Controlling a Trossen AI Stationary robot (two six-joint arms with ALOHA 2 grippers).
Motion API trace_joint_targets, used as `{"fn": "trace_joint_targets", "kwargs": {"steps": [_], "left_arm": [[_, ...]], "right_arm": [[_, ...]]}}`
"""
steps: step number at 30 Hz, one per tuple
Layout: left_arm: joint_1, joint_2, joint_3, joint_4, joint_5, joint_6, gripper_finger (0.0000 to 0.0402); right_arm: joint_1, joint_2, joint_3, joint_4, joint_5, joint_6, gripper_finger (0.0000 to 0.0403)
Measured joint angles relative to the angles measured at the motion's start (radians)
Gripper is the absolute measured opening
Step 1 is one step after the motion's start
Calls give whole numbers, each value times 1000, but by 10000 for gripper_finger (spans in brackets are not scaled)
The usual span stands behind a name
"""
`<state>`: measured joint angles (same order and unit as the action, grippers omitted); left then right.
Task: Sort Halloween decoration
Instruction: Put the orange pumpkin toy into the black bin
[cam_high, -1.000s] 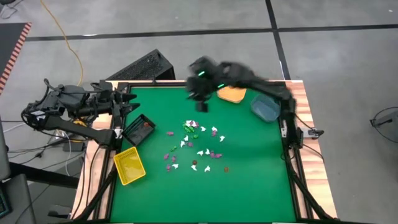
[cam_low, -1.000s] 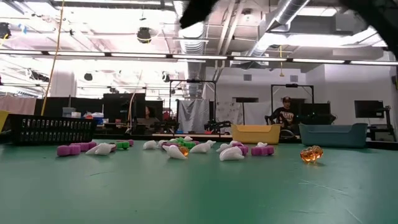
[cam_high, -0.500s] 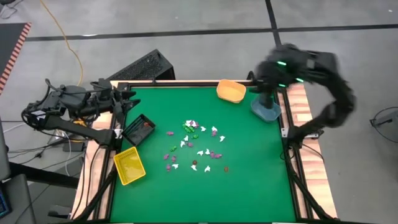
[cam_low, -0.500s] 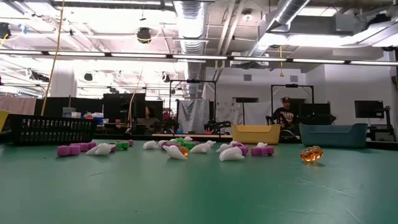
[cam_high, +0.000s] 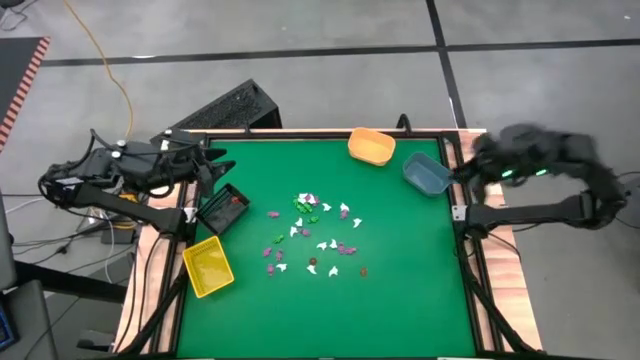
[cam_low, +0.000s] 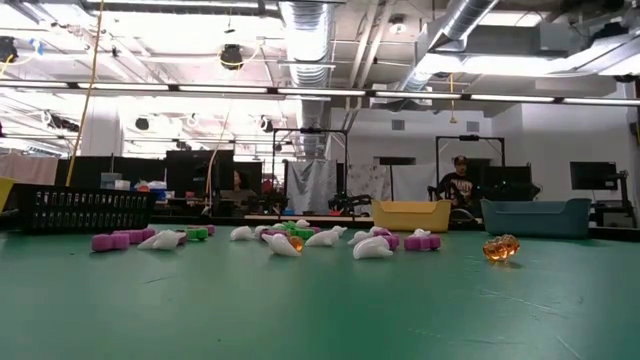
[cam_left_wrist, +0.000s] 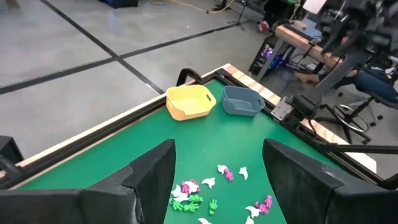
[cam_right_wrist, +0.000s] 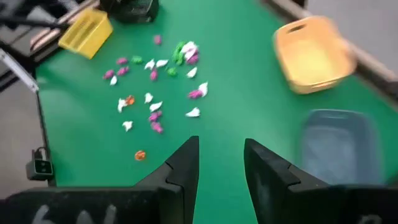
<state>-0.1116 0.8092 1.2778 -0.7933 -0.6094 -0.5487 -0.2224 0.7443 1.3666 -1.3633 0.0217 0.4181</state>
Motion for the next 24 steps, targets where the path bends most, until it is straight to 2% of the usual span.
{"fn": "trace_joint_targets", "kwargs": {"steps": [5, 10, 17, 24], "left_arm": [[0, 31, 0, -1, 1, -30, 231], [0, 45, 0, -1, 3, -32, 231], [0, 41, 0, -1, 2, -32, 231], [0, 41, 0, -2, 1, -32, 231]], "right_arm": [[111, -89, -309, 323, -50, 53, 132], [252, -80, -523, 588, -53, 56, 132], [408, 98, -678, 868, -38, 48, 132], [489, 366, -688, 1022, -16, -10, 132]]}}
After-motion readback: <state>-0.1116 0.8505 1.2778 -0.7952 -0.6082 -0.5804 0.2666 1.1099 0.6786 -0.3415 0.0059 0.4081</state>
